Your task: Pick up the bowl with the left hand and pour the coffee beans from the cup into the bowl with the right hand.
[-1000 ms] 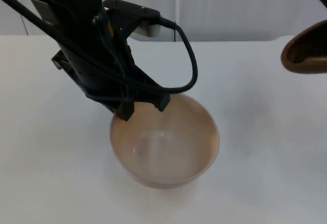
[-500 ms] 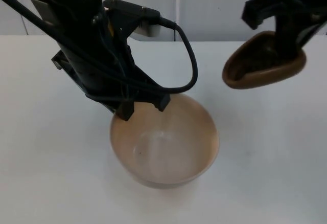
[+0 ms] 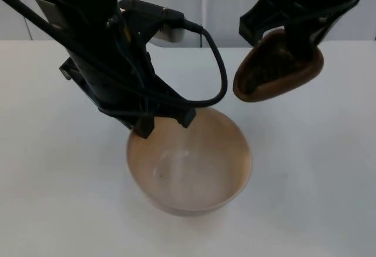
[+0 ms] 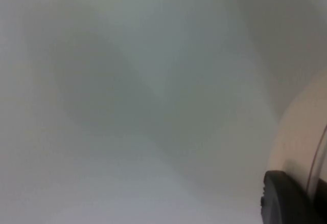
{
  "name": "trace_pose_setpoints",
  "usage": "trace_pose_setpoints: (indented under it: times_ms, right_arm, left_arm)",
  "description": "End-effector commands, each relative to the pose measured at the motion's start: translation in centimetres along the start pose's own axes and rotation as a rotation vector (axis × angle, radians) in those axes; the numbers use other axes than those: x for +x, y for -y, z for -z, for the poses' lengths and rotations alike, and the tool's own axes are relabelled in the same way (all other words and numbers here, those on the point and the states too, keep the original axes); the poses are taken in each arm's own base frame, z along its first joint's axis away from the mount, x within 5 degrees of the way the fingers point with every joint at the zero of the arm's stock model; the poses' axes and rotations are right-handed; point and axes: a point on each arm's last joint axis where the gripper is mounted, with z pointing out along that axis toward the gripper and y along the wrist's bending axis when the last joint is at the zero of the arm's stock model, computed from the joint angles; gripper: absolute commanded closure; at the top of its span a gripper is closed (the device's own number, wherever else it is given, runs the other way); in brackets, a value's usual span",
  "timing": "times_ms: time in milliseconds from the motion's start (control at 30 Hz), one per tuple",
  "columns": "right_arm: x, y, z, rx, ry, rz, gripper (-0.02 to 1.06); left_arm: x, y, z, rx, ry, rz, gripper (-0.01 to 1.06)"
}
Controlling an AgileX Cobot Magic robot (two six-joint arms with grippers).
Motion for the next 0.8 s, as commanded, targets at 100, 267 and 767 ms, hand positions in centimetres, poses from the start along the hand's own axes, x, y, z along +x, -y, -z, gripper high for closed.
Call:
trace_pose_setpoints:
  times_ms: [100, 267, 767]
  right_arm:
    - [-0.1, 0.1, 0.4, 0.018, 0.011, -0.011, 1.05]
    - [-0.1, -0.3, 0.6, 0.04, 0.024, 0.009, 1.05]
    - [-0.3, -2.7, 2.2, 0.172, 0.121, 0.141, 1.05]
  left_arm:
    - [0.0, 0.3, 0.3, 0.01, 0.009, 0.009, 1.05]
    - [0.0, 0.3, 0.3, 0.01, 0.009, 0.009, 1.05]
    - [-0.1, 0.2, 0.3, 0.009, 0.017, 0.007, 1.05]
